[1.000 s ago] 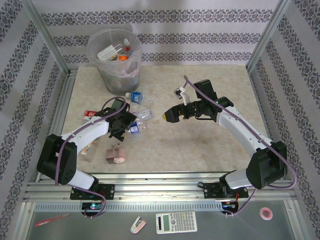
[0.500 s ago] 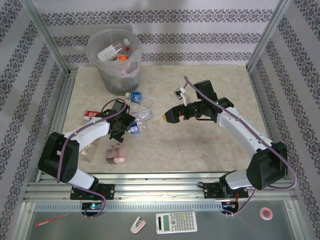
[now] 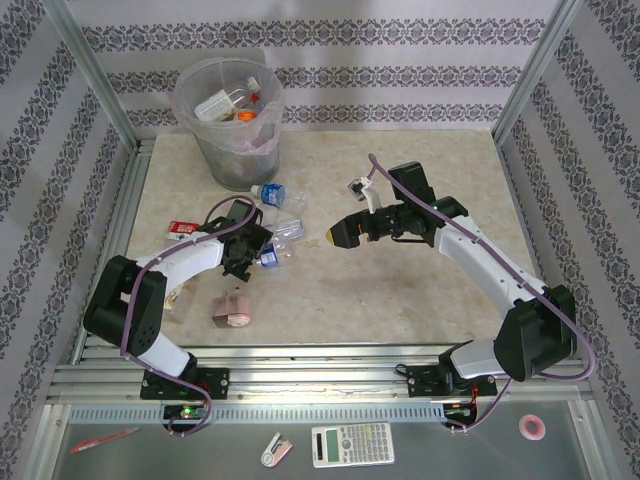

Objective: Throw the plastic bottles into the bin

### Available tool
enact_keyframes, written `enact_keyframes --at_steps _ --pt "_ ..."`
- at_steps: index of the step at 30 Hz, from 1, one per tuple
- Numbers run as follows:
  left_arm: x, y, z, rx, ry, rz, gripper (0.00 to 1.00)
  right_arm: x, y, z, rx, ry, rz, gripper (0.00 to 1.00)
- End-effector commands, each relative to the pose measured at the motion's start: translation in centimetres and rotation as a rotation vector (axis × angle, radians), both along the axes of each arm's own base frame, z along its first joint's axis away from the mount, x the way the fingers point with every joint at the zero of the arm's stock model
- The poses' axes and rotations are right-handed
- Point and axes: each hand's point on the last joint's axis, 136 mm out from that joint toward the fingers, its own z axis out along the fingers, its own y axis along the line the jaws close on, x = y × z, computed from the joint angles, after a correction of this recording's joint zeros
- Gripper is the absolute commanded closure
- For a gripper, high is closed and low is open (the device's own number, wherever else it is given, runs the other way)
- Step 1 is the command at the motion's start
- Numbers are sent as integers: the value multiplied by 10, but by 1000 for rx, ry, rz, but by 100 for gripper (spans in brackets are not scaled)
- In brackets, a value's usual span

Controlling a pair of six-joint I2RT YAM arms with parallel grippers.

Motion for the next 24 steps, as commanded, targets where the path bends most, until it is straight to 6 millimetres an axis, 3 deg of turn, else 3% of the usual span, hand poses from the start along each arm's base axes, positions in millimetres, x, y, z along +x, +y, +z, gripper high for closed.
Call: enact_keyframes --at_steps 1,14,24 --pt "6 4 -2 27 1 -17 10 -2 -2 4 8 -33 -2 2" --pt "-4 1 -13 57 45 -139 18 1 -2 0 9 -28 -2 2" --pt "-21 6 -20 94 105 -237 16 5 -1 -2 9 -24 -1 2"
